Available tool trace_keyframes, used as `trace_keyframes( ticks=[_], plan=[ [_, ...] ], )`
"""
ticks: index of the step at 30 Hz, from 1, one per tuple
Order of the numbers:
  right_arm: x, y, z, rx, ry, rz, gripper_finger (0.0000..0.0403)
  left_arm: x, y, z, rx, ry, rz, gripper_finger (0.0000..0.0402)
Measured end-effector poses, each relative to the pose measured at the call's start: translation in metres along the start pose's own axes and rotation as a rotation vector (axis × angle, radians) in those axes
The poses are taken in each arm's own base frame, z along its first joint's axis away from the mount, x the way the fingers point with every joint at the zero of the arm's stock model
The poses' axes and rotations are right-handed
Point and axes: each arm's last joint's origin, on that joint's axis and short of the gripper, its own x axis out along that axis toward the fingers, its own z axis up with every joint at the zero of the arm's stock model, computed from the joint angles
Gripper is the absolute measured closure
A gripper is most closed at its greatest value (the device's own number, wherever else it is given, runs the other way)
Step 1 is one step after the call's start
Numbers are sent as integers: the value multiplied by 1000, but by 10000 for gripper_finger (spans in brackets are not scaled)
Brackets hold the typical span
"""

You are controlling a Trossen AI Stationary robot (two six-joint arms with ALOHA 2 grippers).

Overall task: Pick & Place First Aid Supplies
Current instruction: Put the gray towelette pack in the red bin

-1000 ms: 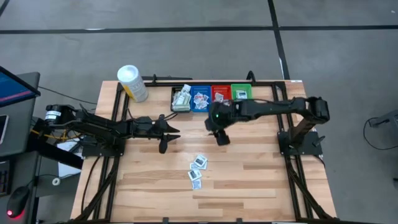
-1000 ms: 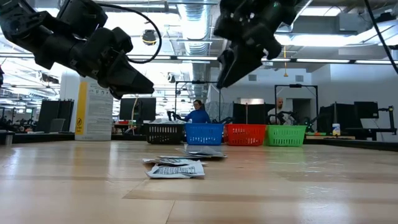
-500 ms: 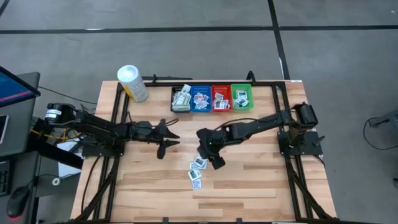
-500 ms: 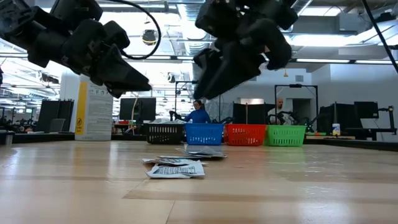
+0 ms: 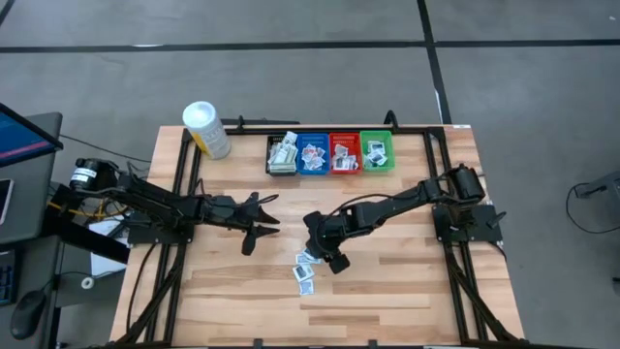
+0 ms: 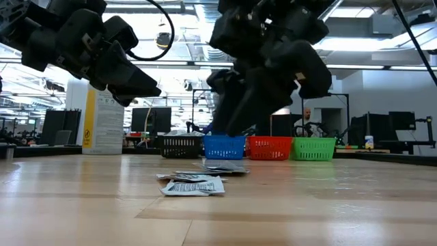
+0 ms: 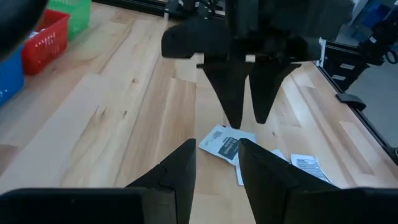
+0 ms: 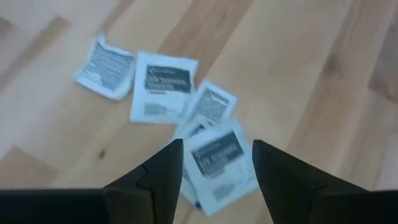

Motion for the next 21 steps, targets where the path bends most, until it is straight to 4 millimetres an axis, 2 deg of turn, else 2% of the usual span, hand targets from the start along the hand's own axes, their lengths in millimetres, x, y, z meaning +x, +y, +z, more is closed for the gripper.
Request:
trace_keyframes(
  ticks=[12,21],
  plan=[
    [3,3,-5,-2,27,13,236,0,-5,-1,1,-7,15,280],
    [16,6,-13,-5,54,52,246,0,-5,-1,-9,-7,15,280]
  ],
)
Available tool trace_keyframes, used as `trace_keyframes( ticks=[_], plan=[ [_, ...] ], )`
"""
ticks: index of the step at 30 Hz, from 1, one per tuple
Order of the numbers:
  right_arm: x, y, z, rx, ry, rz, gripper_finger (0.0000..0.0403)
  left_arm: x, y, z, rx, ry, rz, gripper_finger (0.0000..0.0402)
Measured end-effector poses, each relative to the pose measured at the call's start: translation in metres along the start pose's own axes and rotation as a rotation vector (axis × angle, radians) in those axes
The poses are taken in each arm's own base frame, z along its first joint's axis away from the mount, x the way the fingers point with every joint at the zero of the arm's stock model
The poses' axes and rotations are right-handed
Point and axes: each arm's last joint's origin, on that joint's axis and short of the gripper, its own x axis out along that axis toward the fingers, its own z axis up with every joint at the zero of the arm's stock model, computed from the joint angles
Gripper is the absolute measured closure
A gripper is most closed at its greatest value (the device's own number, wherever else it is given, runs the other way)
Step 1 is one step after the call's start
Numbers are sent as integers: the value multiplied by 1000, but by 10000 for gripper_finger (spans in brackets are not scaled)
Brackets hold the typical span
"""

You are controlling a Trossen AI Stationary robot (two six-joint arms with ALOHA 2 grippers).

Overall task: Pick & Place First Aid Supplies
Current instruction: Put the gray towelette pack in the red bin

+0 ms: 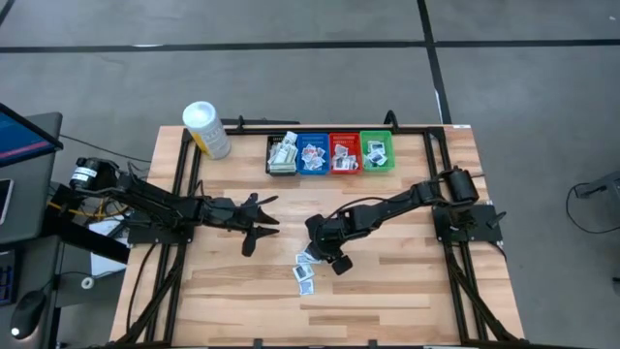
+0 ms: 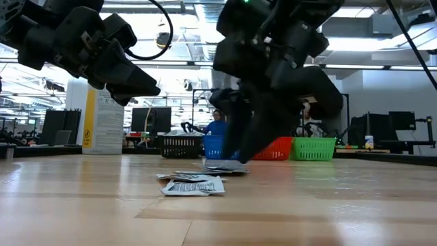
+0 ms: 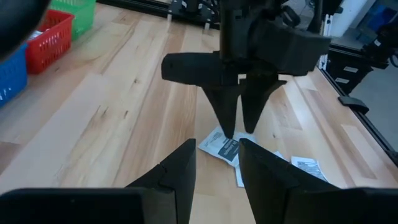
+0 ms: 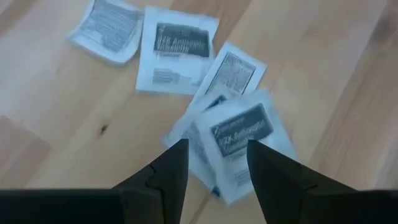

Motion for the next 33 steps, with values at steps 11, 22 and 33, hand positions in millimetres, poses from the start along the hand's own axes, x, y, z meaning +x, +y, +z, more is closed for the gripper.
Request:
trace_keyframes(
  ticks=[11,22,33],
  plan=[
    [12,-6,-4,18,0,-12,254,0,0,0,0,0,0,280],
    [12,-3,-3,31,2,-6,313,0,0,0,0,-1,0,280],
    [12,-1,0,80,9,1,398,0,0,0,0,0,0,280]
  ],
)
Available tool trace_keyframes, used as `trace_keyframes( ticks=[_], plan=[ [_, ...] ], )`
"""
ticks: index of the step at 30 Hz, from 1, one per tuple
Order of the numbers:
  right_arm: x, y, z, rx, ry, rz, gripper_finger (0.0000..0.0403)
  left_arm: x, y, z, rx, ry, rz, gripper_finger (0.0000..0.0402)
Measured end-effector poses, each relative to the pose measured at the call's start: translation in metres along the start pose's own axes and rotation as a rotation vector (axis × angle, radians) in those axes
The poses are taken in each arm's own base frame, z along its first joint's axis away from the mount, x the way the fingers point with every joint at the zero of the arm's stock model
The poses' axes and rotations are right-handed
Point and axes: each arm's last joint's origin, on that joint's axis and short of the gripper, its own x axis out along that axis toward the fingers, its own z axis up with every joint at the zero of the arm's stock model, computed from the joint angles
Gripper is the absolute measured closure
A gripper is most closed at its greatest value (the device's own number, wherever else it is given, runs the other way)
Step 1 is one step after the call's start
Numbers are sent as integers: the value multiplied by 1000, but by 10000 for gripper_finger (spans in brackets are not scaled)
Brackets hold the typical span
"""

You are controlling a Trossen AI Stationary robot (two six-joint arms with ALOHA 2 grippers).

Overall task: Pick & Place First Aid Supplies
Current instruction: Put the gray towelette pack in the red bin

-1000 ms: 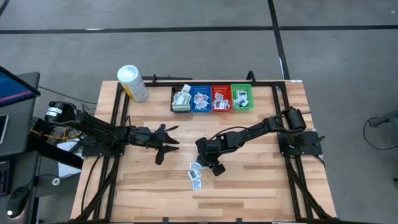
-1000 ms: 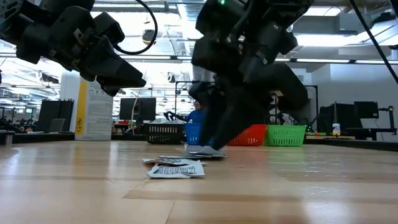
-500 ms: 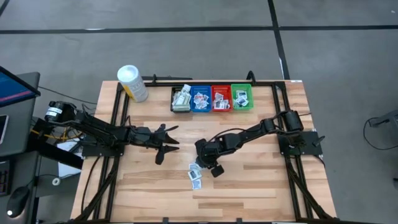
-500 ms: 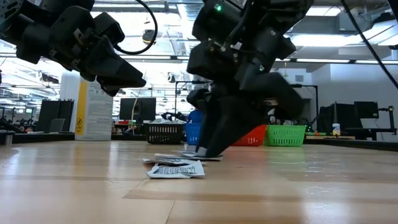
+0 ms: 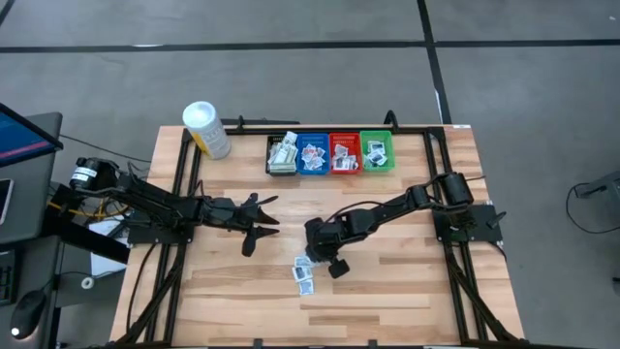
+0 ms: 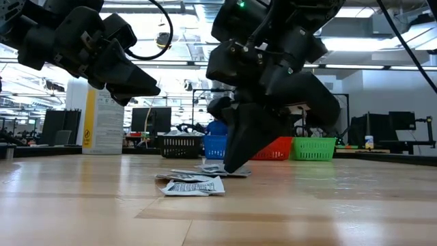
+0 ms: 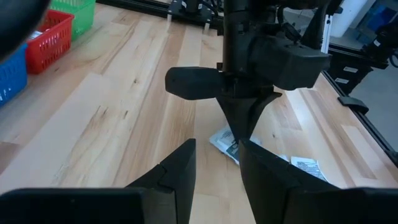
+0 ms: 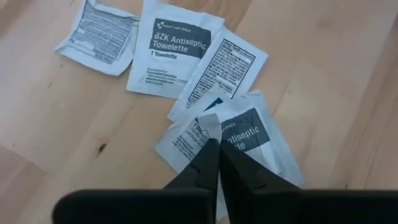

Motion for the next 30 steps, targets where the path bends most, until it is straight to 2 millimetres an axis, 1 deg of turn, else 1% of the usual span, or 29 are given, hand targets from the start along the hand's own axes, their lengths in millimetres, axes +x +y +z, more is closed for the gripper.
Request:
trace_keyframes(
  ticks=[3,9,14,18,21,24,30],
  plan=[
    [-2,-1,5,45,1,0,398,0,0,0,0,0,0,280],
    [-12,-3,16,24,51,6,401,0,0,0,0,0,0,280],
    [-27,-14,29,-18,100,-47,402,0,0,0,0,0,0,280],
    [-40,-26,43,-50,90,-98,402,0,0,0,0,0,0,280],
    [-46,-29,49,-89,89,-124,402,0,0,0,0,0,0,280],
    [-49,-29,52,-121,106,-141,402,0,0,0,0,0,0,280],
    [-51,-31,48,-127,184,-205,403,0,0,0,0,0,0,280]
  ],
)
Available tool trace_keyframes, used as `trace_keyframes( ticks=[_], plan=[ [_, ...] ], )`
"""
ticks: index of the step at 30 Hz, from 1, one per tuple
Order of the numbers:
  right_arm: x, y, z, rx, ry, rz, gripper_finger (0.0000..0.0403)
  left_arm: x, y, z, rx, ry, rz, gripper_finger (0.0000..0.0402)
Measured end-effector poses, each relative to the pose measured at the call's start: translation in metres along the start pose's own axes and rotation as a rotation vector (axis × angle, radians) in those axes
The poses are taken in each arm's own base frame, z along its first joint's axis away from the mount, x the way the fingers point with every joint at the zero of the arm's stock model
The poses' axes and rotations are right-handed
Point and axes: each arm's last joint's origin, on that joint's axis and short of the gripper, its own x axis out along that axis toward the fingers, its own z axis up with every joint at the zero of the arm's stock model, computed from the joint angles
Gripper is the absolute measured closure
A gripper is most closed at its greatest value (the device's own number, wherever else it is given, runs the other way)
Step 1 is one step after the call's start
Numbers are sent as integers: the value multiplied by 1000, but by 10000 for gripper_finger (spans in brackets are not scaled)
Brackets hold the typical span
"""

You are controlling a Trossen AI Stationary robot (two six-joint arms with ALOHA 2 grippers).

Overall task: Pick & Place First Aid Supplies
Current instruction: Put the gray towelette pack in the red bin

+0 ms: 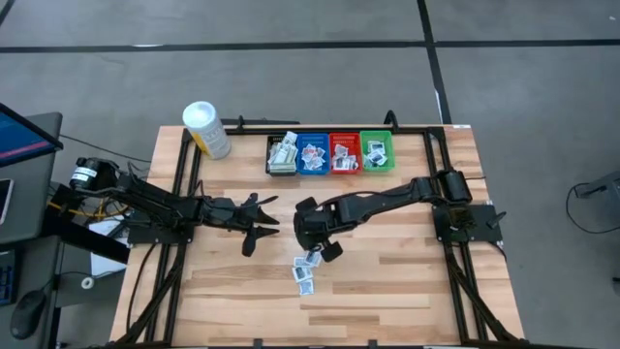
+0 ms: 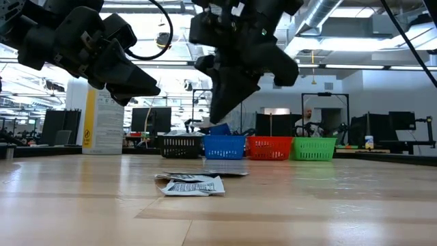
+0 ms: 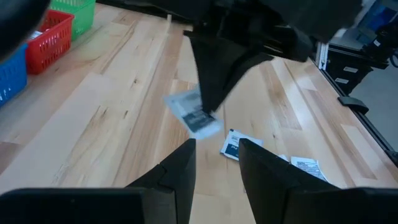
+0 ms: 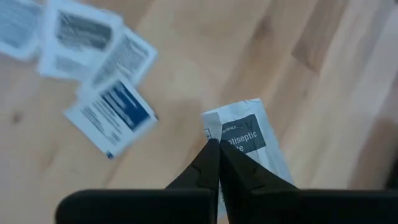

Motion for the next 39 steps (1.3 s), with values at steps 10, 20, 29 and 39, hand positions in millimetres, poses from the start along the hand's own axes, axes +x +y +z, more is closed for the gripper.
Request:
trace_keyframes(
  ticks=[10,20,29,39],
  plan=[
    [-42,-52,-32,124,16,-92,403,0,5,1,-2,-14,64,280],
    [-112,-111,-123,378,5,-327,403,1,24,4,23,-22,160,280],
    [-112,-131,-210,616,-86,-431,403,0,41,7,4,-35,256,280],
    [-100,-143,-237,627,-116,-432,403,-2,56,9,-19,-45,327,280]
  ],
)
